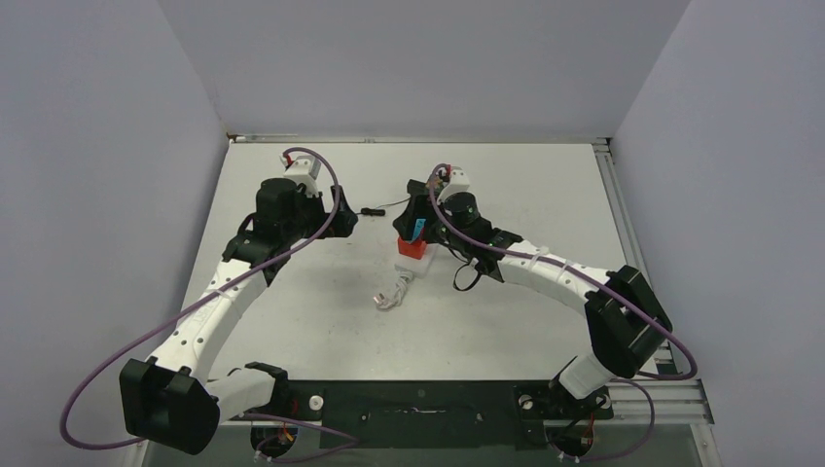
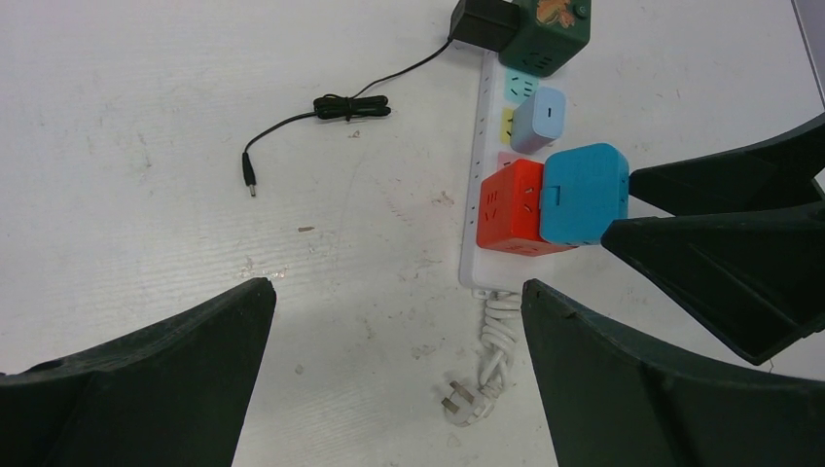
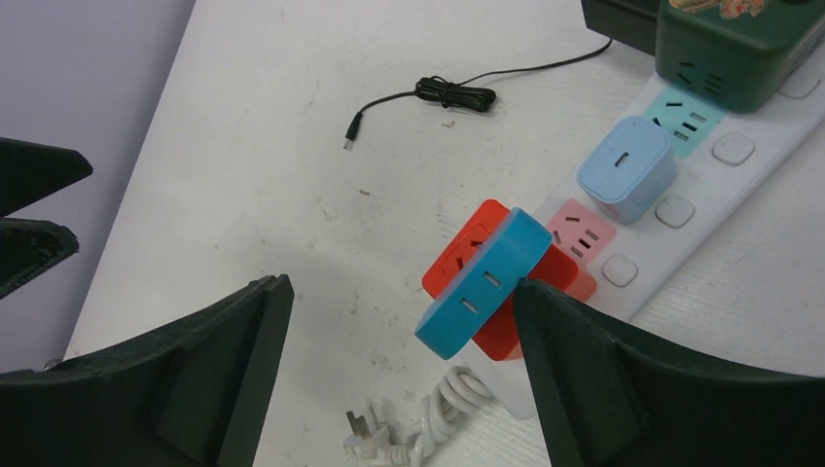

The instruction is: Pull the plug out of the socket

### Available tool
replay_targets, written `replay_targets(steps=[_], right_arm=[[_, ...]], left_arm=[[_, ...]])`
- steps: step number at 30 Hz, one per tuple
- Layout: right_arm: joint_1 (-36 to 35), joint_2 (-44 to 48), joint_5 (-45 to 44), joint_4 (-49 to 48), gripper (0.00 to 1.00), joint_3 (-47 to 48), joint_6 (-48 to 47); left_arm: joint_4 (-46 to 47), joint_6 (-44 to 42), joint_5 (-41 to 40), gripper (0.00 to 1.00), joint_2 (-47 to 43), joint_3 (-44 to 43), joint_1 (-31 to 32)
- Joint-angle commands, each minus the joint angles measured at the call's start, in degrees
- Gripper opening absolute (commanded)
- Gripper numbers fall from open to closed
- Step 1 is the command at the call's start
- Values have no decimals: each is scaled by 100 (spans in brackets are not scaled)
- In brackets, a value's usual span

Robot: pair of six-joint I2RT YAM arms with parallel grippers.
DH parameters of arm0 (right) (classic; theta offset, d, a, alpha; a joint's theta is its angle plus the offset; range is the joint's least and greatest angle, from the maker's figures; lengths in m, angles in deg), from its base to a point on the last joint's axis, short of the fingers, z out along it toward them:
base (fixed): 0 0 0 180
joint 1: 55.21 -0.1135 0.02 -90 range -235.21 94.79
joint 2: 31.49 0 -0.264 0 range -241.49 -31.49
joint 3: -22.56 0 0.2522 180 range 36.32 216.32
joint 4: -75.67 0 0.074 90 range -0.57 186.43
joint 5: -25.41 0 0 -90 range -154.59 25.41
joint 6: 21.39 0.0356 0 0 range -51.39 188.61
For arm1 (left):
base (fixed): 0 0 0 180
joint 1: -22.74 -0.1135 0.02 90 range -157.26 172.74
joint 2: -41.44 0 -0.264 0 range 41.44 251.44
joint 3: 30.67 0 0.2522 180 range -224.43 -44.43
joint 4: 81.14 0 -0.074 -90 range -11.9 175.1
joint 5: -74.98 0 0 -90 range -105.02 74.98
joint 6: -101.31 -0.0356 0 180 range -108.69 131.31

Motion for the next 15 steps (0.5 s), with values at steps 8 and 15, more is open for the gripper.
replay_targets(steps=[8,15], right_arm=[[-201,-377,-508,-217,85,541,-108],[-556,-268,-2145,742,85,849,-142]], left_arm=[[152,-81,-43,96,31,-198,56],[142,-86,-70,96,-3,-201,61]])
